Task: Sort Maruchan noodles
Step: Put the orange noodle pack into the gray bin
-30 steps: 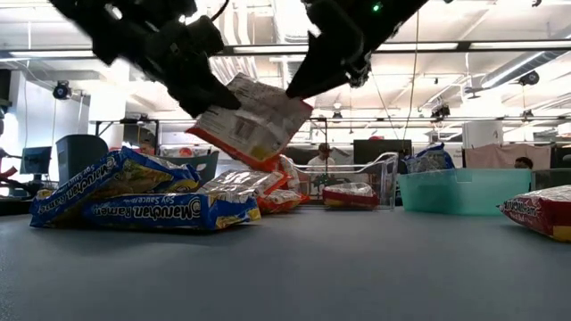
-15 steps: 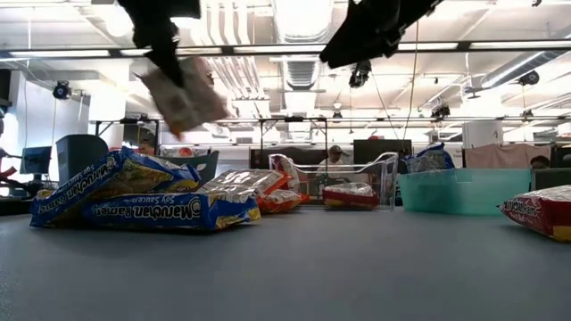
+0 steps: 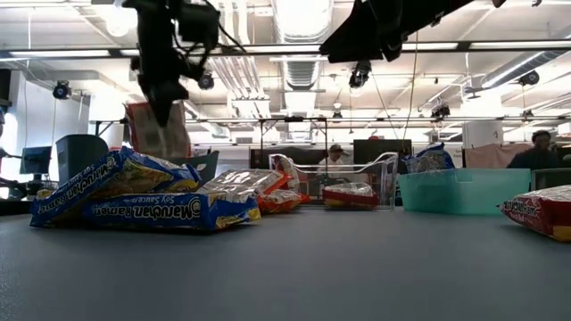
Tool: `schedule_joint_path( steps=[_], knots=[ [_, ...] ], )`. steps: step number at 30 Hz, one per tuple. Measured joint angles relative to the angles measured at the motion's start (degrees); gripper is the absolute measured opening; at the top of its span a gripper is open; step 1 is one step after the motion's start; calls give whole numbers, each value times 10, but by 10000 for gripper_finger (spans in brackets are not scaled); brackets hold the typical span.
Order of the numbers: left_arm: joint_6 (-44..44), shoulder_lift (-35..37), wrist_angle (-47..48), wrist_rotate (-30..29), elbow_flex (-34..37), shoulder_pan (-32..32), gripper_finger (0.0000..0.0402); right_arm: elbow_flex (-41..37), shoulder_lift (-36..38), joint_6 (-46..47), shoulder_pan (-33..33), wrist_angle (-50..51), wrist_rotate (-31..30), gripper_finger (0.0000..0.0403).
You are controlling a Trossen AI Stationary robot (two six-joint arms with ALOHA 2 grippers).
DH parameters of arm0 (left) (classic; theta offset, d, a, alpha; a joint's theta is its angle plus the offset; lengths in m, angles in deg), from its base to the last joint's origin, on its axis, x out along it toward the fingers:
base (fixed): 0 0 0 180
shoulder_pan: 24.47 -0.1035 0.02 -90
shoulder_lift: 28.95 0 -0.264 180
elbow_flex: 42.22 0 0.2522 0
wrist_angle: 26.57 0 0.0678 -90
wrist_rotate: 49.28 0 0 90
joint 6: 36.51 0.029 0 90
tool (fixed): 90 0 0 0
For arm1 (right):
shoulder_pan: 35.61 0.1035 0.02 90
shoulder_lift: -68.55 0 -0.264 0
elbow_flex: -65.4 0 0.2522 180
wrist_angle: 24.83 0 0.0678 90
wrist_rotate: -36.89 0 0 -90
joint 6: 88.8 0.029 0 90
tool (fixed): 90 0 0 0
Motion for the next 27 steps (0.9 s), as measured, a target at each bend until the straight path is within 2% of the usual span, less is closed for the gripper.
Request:
schedule_joint_path(
  steps=[6, 14, 27],
  knots=[
    [3, -63, -9, -28, 0, -5, 112, -3, -3, 8, 0, -2, 0, 228],
    [2, -118, -10, -28, 0, -6, 123, -4, -12, 19, 0, -3, 0, 228],
    [-3, -138, -21, -15, 0, -6, 130, -4, -28, 38, 0, -4, 2, 228]
  ],
)
